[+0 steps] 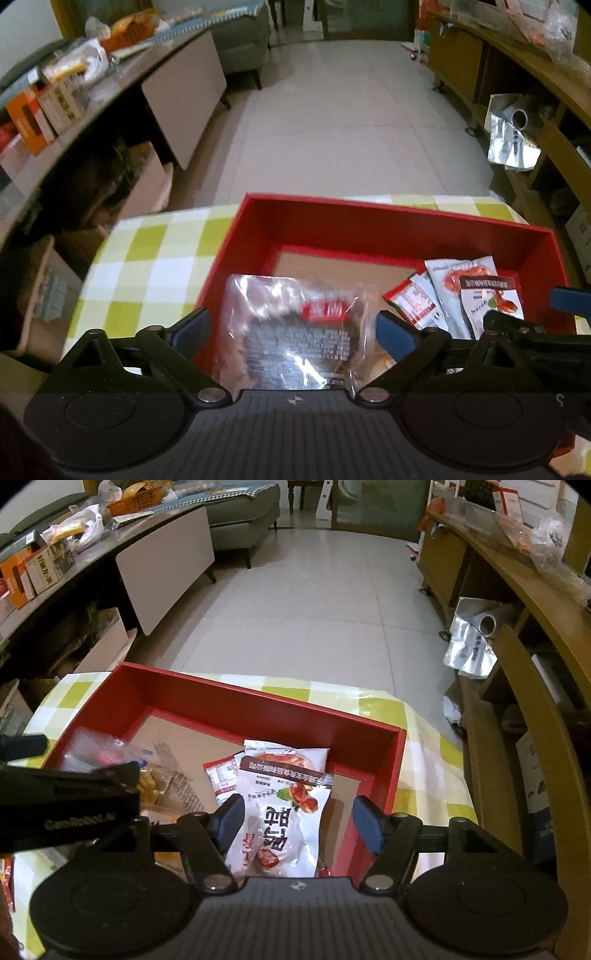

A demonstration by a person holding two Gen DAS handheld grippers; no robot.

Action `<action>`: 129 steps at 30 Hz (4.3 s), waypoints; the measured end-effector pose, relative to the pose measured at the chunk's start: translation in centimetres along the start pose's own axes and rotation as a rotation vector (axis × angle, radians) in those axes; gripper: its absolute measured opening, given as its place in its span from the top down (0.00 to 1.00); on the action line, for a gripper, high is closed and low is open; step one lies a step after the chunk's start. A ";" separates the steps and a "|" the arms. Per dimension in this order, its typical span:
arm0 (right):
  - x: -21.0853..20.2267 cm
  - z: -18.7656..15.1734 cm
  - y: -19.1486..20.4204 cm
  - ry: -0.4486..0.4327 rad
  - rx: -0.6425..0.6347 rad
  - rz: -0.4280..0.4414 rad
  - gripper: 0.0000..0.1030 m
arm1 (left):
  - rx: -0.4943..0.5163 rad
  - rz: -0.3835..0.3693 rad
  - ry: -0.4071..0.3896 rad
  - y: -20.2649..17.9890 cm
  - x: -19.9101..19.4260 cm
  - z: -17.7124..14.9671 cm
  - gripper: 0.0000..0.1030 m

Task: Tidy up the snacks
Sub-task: 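Open both grippers to release the packets into the box, withdraw, then move left tool to red Trolli packet while right tool approaches white Kaprons packet, then close left gripper on Trolli packet while right gripper closes on Kaprons packet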

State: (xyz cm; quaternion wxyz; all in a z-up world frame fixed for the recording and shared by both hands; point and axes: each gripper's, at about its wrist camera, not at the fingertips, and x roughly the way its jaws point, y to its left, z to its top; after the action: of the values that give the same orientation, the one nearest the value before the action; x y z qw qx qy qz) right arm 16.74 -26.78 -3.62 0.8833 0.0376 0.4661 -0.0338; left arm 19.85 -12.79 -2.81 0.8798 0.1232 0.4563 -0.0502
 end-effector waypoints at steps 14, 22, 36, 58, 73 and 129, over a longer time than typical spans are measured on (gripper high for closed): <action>-1.0 0.1 0.7 -0.022 -0.022 -0.001 0.26 | 0.009 0.030 -0.025 1.0 -0.9 0.2 0.00; -2.5 -0.4 1.5 -0.037 -0.047 -0.002 0.25 | -0.006 0.029 -0.025 2.4 -2.2 -0.1 0.00; -5.1 -2.5 3.9 -0.031 -0.113 0.062 0.21 | 0.005 0.028 0.005 4.3 -4.0 -2.6 0.00; -6.1 -7.3 11.6 0.062 -0.296 0.207 0.19 | -0.152 0.101 0.187 16.4 -4.7 -10.3 0.00; -4.4 -7.9 13.2 0.129 -0.332 0.241 0.14 | -0.302 0.066 0.341 20.7 -0.2 -11.8 0.00; -4.7 -11.4 11.1 0.208 -0.387 0.224 0.14 | -0.721 -0.063 0.482 16.0 -1.4 -16.4 0.06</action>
State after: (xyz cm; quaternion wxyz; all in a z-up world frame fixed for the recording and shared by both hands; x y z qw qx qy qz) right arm 5.74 -14.49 -5.76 0.8196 -0.0775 0.5451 0.1584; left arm 9.28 6.92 -7.99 0.7329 -0.1979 0.6405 0.1158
